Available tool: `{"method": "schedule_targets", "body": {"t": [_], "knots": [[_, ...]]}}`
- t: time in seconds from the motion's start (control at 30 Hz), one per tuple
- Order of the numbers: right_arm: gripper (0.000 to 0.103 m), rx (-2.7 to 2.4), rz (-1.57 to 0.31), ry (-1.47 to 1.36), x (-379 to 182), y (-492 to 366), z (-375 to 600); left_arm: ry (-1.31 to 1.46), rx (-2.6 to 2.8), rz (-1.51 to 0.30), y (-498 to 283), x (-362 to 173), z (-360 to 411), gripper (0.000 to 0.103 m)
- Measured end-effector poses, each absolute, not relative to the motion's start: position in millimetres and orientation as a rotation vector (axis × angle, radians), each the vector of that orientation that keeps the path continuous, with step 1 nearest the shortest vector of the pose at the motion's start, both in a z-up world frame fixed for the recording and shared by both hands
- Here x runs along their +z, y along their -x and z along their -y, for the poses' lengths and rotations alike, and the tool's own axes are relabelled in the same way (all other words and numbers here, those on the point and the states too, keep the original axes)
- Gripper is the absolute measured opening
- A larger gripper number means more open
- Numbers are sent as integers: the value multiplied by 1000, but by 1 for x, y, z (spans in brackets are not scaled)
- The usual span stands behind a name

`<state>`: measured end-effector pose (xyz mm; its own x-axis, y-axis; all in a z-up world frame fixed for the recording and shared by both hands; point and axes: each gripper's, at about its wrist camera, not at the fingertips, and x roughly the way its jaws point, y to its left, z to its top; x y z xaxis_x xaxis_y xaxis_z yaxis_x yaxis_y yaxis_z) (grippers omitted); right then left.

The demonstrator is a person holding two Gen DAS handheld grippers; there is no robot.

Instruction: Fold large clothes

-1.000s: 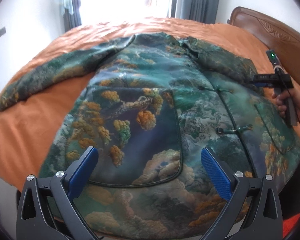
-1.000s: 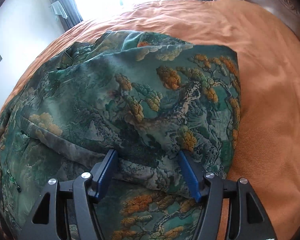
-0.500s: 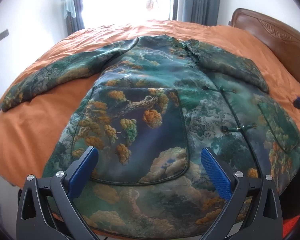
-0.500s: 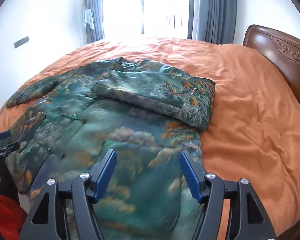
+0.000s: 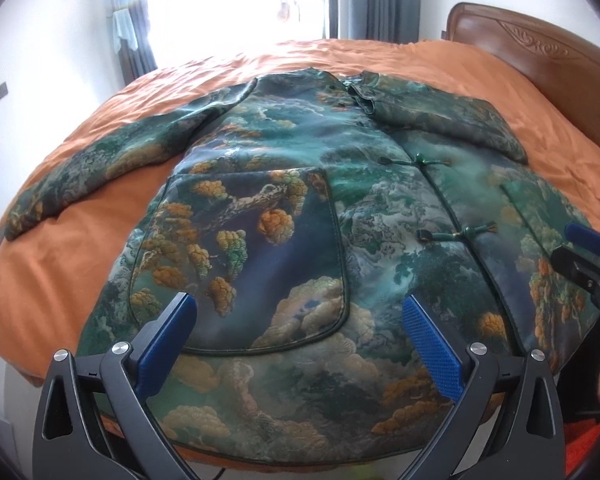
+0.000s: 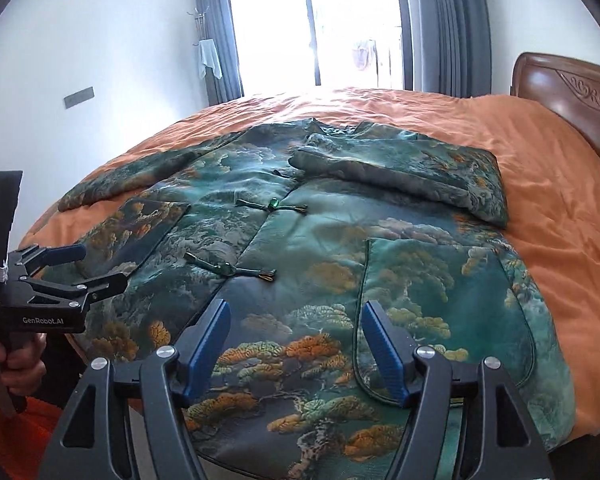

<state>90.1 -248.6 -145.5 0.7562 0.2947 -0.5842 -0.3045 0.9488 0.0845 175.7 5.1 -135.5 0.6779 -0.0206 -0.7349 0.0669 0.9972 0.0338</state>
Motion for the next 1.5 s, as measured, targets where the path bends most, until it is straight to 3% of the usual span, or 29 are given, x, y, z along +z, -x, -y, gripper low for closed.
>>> {"method": "schedule_targets", "body": {"t": [0.37,0.57,0.77,0.87,0.93,1.0,1.1,1.27,1.33,1.37,1.5], "knots": [[69,351,-674,31,-133,-103,239,-27,-46,-822,-176,-135,-9,102],[69,350,-666,203,-106,-185,203,-27,-41,-793,-170,-130,-11,102],[68,305,-807,203,-128,-310,181,15,-17,-799,-168,-132,-25,102],[56,270,-780,321,-142,-339,163,31,-7,-802,-168,-133,-32,102],[37,283,-752,365,-149,-347,153,42,-4,-804,-169,-135,-36,102],[3,302,-754,393,-155,-352,148,51,1,-810,-170,-137,-40,102],[0,328,-761,355,-155,-343,149,67,4,-818,-172,-139,-43,102],[1,403,-778,249,-152,-322,161,81,8,-823,-175,-141,-43,102],[22,416,-791,98,-146,-325,177,79,7,-830,-175,-142,-42,102],[39,413,-797,13,-144,-328,187,75,5,-827,-175,-142,-41,102],[41,311,-748,114,-138,-335,184,49,5,-819,-174,-142,-37,102]]}}
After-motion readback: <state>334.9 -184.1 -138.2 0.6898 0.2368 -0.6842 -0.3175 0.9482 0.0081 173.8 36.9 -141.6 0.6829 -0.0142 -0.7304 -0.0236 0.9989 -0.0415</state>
